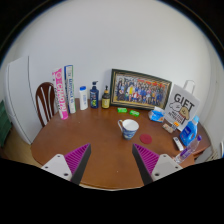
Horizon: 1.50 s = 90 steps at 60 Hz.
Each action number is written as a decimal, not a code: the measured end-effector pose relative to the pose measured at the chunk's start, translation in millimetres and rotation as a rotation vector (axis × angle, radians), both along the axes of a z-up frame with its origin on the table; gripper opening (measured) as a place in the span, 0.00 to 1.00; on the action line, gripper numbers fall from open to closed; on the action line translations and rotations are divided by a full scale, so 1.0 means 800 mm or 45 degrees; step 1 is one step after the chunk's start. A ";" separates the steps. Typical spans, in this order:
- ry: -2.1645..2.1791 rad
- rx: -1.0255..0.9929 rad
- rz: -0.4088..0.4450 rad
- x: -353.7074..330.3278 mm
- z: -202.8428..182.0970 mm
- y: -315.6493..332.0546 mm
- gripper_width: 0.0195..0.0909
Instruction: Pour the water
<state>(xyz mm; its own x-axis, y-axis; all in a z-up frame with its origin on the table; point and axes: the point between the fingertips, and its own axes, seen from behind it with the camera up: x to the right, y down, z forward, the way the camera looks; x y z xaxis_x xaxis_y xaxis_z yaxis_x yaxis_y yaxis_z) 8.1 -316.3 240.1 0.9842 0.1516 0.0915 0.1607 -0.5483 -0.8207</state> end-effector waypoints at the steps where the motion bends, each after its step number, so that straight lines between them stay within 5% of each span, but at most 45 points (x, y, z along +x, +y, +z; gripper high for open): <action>1: -0.003 0.000 -0.002 0.002 0.000 0.000 0.93; 23: -0.041 0.021 -0.080 0.143 -0.035 -0.013 0.93; 52: -0.003 0.086 -0.291 0.486 -0.131 0.005 0.93; 70: 0.081 0.187 -0.200 0.560 -0.179 0.107 0.92; 75: 0.151 0.202 -0.187 0.560 -0.193 0.133 0.85; 85: 0.188 0.285 -0.179 0.562 -0.201 0.169 0.47; 90: 0.168 0.323 -0.172 0.562 -0.198 0.174 0.42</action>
